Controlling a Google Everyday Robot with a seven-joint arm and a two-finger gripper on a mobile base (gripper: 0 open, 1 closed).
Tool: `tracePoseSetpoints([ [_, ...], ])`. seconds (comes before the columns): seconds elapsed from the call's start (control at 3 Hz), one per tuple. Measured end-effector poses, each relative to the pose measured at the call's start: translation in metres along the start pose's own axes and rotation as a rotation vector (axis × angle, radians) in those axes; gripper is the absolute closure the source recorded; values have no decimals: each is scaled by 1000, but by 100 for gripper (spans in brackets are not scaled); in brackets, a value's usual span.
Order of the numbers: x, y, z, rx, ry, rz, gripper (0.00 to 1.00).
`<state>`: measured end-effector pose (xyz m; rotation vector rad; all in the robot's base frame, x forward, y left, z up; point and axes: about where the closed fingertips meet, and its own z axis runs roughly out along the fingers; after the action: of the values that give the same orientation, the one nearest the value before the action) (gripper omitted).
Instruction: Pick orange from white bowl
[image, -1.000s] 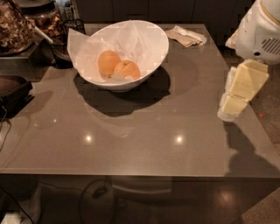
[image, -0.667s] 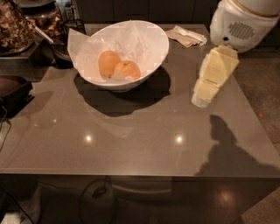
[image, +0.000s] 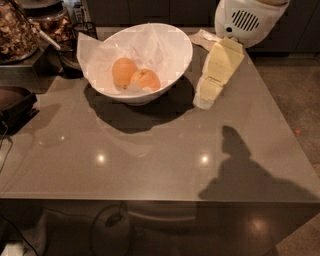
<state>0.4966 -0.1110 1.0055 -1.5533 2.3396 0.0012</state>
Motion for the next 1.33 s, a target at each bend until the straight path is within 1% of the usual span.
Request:
tracePoseSetpoints([
  [0.33, -32, -8, 12, -35, -51, 10, 0],
  [0.67, -104, -28, 51, -98, -47, 20, 0],
  [1.0, -110, -30, 51, -85, -70, 17, 0],
  [1.33, -136, -37, 65, -134, -118, 60, 0],
])
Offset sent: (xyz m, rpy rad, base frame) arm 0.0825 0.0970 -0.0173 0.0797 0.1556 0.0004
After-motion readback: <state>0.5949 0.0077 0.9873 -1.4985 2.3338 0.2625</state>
